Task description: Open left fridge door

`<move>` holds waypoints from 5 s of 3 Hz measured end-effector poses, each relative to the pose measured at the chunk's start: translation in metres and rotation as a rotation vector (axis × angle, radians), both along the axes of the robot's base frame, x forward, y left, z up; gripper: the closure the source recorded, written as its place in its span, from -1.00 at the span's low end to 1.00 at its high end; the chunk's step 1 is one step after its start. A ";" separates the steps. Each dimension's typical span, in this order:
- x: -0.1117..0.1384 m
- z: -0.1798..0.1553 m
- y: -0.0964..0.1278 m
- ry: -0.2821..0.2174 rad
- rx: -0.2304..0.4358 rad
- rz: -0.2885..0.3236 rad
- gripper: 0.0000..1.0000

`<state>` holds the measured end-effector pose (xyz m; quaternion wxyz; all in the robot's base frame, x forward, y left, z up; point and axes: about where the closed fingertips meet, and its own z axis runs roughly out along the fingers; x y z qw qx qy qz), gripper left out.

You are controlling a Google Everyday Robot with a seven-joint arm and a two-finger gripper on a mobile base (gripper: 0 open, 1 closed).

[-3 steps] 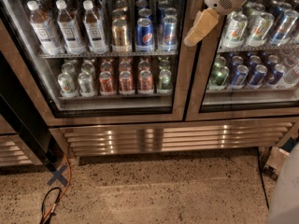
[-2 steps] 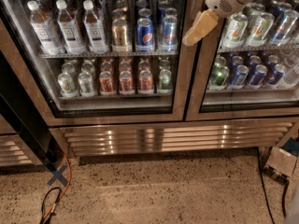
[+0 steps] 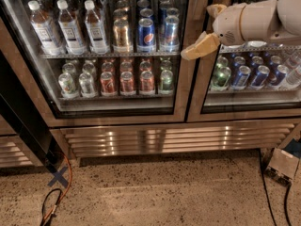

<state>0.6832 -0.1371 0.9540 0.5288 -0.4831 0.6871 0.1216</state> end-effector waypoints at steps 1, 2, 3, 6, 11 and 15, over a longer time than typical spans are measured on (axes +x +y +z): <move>0.011 0.021 -0.002 -0.074 0.046 -0.046 -1.00; 0.011 0.020 -0.002 -0.072 0.045 -0.047 -1.00; 0.018 0.022 -0.001 -0.081 0.062 -0.040 -1.00; 0.025 0.036 0.001 -0.132 0.069 -0.019 -1.00; 0.017 0.044 0.006 -0.104 0.080 0.001 -1.00; 0.024 0.080 0.024 -0.065 0.103 0.124 -1.00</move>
Offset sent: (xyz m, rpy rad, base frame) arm 0.0099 -0.0015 0.0217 0.0487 -0.0744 -0.0432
